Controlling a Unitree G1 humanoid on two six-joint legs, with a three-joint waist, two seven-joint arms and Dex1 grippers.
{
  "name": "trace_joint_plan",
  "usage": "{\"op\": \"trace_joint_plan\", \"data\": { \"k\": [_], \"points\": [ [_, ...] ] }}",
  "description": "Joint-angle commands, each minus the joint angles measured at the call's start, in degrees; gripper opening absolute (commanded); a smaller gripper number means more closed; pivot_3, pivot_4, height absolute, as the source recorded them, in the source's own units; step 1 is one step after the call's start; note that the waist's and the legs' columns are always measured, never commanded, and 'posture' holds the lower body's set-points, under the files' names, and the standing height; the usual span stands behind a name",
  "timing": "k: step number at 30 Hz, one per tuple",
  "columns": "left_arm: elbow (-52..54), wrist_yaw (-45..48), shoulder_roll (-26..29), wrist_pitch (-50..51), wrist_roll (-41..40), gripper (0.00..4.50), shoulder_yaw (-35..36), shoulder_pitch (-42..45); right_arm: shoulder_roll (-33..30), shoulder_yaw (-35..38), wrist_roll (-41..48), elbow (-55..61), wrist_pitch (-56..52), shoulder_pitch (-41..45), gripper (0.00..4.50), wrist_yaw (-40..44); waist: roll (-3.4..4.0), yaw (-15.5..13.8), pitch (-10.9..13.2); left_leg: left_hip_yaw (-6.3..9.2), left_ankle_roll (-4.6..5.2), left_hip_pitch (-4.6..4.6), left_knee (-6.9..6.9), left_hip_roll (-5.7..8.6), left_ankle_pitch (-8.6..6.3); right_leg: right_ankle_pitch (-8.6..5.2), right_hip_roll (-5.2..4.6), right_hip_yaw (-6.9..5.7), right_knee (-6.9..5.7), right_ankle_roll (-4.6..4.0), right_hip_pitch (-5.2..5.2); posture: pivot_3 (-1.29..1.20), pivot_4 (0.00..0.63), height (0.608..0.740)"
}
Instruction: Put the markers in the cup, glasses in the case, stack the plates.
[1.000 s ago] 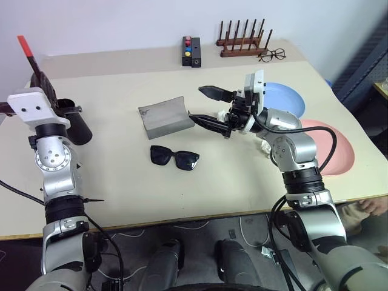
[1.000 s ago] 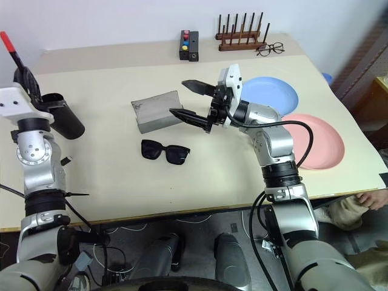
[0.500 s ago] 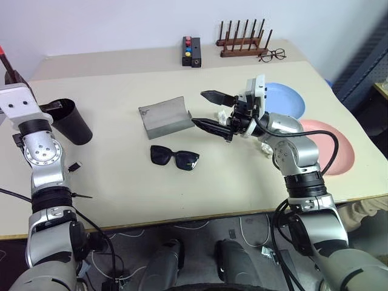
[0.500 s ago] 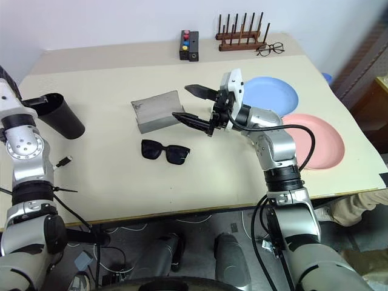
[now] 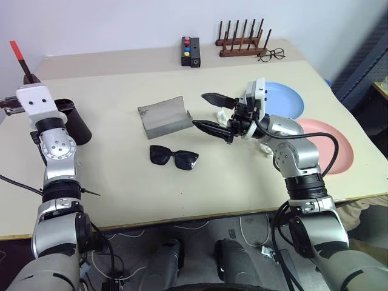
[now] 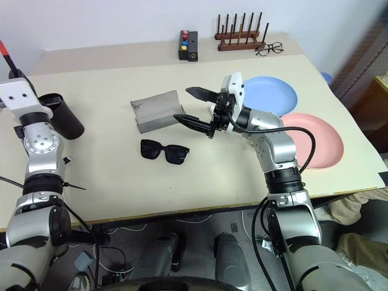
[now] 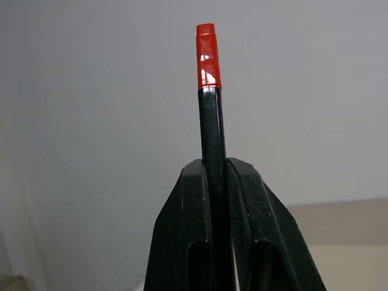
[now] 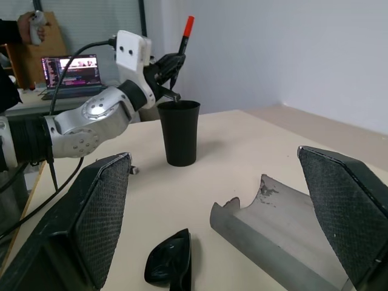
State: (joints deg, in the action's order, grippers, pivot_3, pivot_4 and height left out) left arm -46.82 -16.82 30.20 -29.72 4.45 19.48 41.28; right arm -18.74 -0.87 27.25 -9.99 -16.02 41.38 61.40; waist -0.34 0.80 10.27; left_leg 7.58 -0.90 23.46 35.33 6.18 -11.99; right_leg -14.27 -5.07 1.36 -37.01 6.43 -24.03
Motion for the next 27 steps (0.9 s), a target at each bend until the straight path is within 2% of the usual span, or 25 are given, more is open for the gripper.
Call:
{"op": "trace_joint_plan", "data": {
  "k": [1,21,24,26,27],
  "points": [
    [-1.3,-0.8,0.6,-0.9,0.0,0.05,-0.5,1.5,-0.6,0.7,0.8,3.4,-0.2,0.1,4.50,-0.3,0.00,0.0,0.0,-0.01,-0.01,0.00,0.00,0.00,0.01,0.00,0.00,0.00,-0.03,0.00,-0.02,0.00,0.150,0.740],
    [-2.6,-0.3,0.2,-1.8,-0.6,0.05,-1.5,1.1,-0.4,0.6,0.8,3.4,-0.5,0.0,4.50,-1.1,-0.01,0.0,0.0,-0.03,-0.05,0.00,0.02,-0.01,0.04,0.00,0.00,0.00,-0.11,0.00,-0.08,0.00,0.150,0.740],
    [-2.4,0.1,0.1,-1.9,-0.9,1.25,-1.6,0.8,-0.3,0.5,0.8,3.3,-0.4,0.0,4.50,-1.1,-0.01,0.0,0.0,-0.03,-0.05,0.00,0.02,0.00,0.03,0.00,0.00,0.00,-0.11,0.00,-0.08,0.00,0.150,0.740],
    [-2.3,0.0,0.2,-1.9,-0.9,2.19,-1.6,0.6,-0.3,0.5,0.7,3.4,-0.4,0.1,4.50,-1.2,-0.01,0.1,0.0,-0.03,-0.05,0.00,0.02,-0.01,0.04,0.00,0.00,0.00,-0.12,0.00,-0.08,0.00,0.150,0.740],
    [-2.0,0.1,0.1,-1.8,-1.0,2.80,-1.6,0.3,-0.3,0.5,0.8,3.4,-0.5,0.1,4.50,-1.3,-0.01,0.1,0.0,-0.03,-0.05,0.00,0.02,-0.01,0.04,0.00,0.00,0.00,-0.12,0.00,-0.08,0.00,0.150,0.740]
  ]
}}
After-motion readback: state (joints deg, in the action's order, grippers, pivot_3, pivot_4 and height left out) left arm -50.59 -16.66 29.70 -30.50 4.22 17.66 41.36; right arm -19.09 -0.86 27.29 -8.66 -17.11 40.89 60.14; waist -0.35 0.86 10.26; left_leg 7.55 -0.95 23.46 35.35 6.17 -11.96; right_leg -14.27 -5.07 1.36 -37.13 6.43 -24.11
